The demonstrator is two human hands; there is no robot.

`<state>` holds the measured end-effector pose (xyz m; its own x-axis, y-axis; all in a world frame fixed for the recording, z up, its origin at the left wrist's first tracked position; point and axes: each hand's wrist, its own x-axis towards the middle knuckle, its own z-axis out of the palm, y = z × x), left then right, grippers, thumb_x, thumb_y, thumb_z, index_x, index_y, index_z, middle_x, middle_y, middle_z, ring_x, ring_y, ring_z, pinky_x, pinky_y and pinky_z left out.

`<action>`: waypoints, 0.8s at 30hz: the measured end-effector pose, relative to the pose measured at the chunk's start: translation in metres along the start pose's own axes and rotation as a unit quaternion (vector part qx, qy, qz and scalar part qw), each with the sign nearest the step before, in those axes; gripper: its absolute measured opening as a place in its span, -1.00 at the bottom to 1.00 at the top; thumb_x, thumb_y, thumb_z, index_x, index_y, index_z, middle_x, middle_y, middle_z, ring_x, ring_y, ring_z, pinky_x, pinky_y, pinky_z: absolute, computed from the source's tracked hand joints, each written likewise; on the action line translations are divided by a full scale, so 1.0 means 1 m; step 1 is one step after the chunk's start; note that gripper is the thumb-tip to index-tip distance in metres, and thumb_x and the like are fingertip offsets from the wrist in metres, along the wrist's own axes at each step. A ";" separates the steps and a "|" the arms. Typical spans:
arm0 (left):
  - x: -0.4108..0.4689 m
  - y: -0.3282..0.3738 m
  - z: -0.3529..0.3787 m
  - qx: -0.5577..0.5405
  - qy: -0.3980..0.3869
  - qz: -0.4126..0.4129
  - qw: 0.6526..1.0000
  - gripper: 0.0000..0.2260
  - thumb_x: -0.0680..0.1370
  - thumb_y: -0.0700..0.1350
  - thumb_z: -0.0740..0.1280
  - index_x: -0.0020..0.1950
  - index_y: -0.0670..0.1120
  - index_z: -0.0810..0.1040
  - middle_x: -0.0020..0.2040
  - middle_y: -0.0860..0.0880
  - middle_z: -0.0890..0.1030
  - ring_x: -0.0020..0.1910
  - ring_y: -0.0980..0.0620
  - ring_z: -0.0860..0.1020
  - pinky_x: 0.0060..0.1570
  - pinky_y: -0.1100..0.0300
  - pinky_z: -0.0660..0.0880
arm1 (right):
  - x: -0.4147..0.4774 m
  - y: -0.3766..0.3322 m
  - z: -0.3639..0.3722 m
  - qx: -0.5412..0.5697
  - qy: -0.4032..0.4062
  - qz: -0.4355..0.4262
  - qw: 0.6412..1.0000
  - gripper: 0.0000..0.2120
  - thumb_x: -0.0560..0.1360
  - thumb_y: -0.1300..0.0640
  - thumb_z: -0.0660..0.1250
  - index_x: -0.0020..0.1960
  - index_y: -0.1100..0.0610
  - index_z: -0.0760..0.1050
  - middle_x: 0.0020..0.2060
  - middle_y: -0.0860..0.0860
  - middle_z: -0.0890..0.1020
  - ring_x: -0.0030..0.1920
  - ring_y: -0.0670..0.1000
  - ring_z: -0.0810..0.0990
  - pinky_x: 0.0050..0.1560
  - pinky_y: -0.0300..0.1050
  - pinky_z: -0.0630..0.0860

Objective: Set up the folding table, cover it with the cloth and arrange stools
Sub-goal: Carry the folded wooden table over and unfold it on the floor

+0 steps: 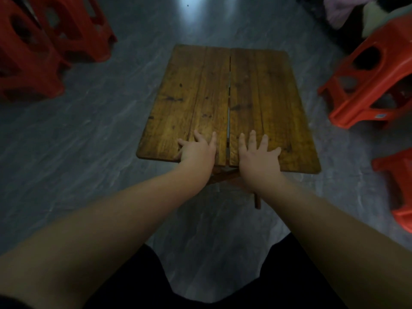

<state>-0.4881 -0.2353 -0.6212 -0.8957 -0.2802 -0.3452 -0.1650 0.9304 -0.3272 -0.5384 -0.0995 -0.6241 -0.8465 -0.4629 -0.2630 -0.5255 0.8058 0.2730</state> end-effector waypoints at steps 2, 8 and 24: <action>0.000 0.010 0.007 0.003 -0.004 0.000 1.000 -0.18 0.64 -0.10 0.25 0.57 -0.11 -0.38 0.56 -0.42 -0.05 0.33 -0.61 0.30 0.05 -0.22 0.59 | 0.001 -0.002 0.010 0.003 0.006 -0.003 1.000 -0.20 0.63 -0.10 0.13 0.61 0.16 -0.30 0.60 0.22 -0.14 0.56 0.39 -0.04 0.34 0.52 0.22; 0.004 0.014 0.012 0.004 0.015 -0.010 1.000 -0.22 0.66 -0.05 0.21 0.58 -0.09 -0.37 0.57 -0.40 -0.04 0.34 -0.61 0.29 -0.04 -0.21 0.60 | 0.007 -0.002 0.023 0.015 0.044 0.002 0.999 -0.26 0.65 -0.06 0.08 0.61 0.14 -0.29 0.60 0.22 -0.13 0.56 0.37 -0.03 0.36 0.51 0.20; -0.002 -0.003 0.000 -0.054 0.003 -0.005 0.999 -0.09 0.50 0.44 0.16 0.61 0.11 -0.28 0.62 -0.23 -0.04 0.32 -0.32 0.30 -0.07 -0.01 0.48 | 0.004 0.000 0.029 0.131 0.037 0.013 0.991 -0.08 0.55 -0.14 0.24 0.60 0.04 -0.34 0.61 0.13 -0.22 0.58 0.27 -0.22 0.44 0.50 -0.09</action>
<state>-0.4859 -0.2372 -0.6200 -0.8963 -0.2879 -0.3372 -0.2165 0.9478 -0.2339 -0.5391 -0.0905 -0.6515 -0.8682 -0.4596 -0.1873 -0.4721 0.8812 0.0262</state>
